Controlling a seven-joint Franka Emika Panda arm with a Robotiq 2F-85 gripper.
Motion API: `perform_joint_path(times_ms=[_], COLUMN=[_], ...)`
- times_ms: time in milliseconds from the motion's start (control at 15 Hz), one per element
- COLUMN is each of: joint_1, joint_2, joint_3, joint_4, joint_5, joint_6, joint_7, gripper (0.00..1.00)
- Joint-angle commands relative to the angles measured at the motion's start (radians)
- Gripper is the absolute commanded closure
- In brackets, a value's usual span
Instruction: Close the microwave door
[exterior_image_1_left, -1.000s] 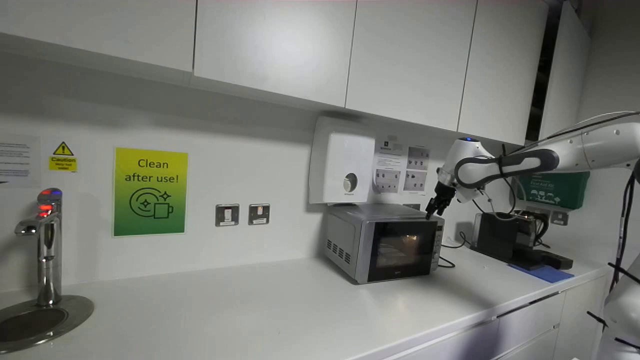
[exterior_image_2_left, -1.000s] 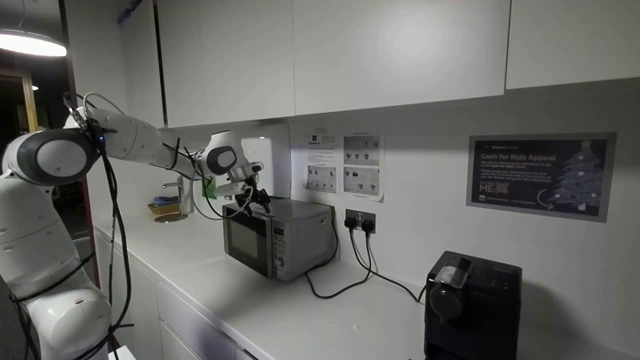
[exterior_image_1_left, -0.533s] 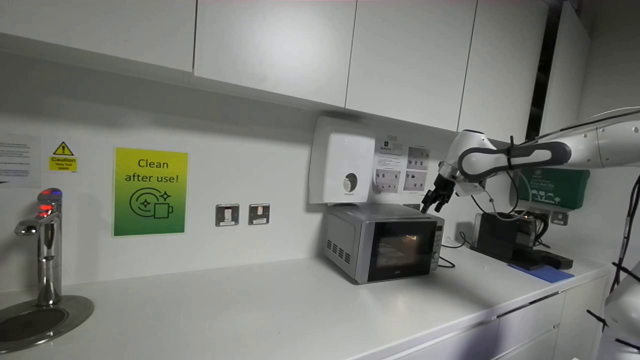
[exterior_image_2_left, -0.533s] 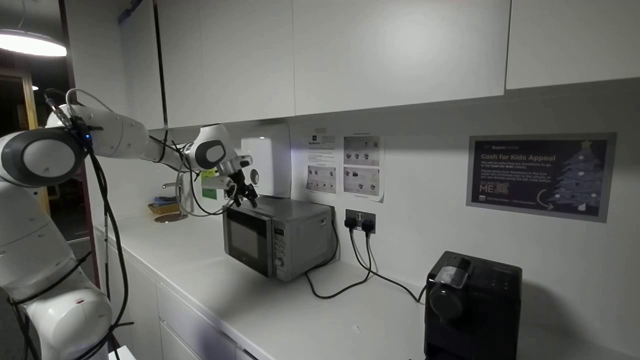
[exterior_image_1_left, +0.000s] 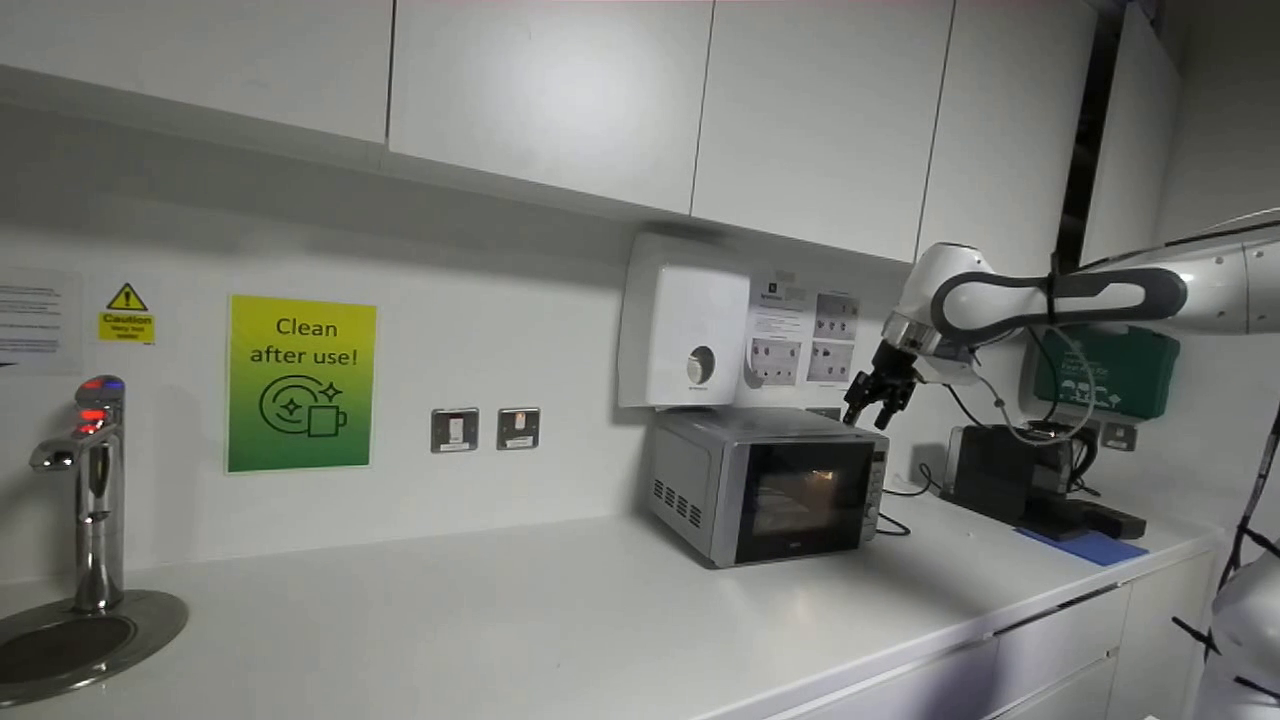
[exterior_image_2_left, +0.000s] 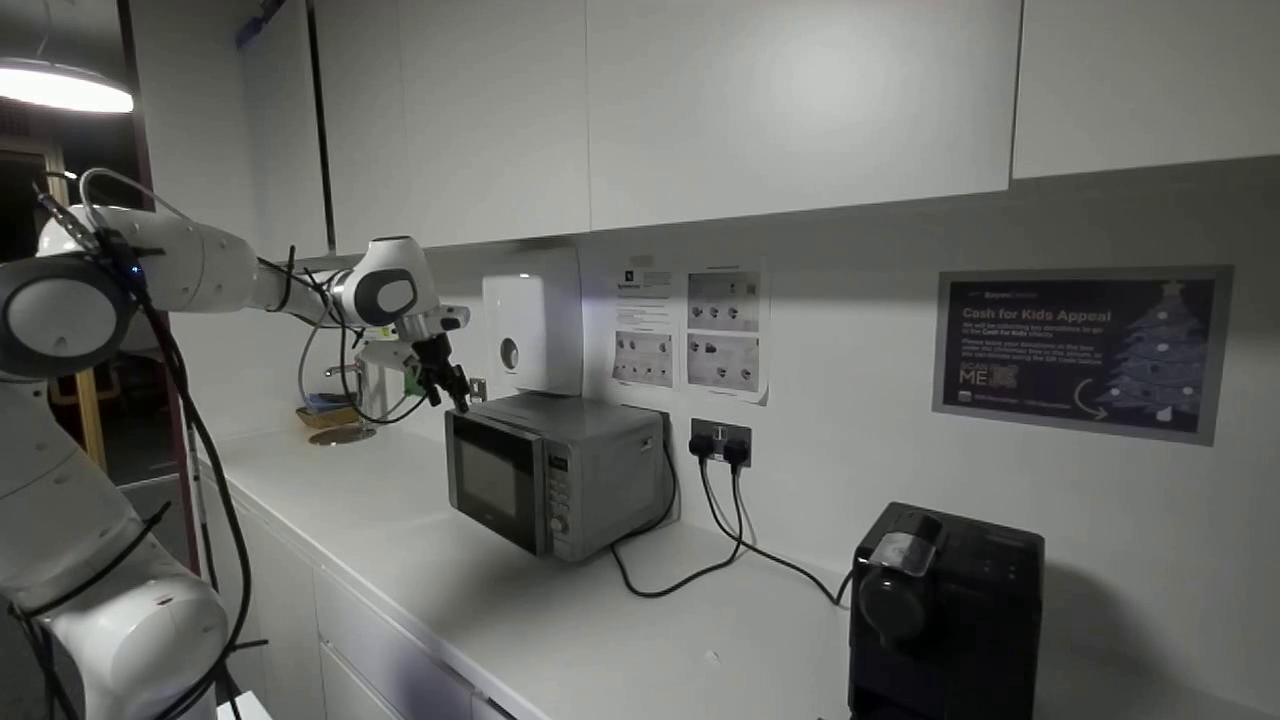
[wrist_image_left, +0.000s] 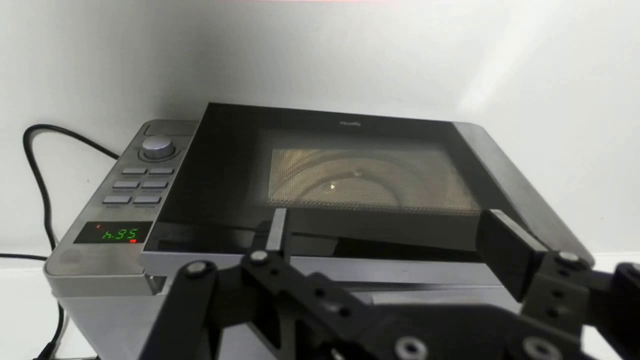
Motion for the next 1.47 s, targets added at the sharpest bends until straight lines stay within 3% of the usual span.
perform_joint_path(times_ms=[0,733,1400], joint_1=[0.028,0.063,0.019], joint_2=[-0.077,-0.265,-0.503], joint_3=[0.018,0.065,0.046], joint_4=[-0.044,-0.155,-0.31], joint_5=[0.051,0.089,0.072], joint_6=[-0.059,-0.224,-0.23], joint_7=[0.021,0.05,0.077], gripper=[0.0,0.0,0.0])
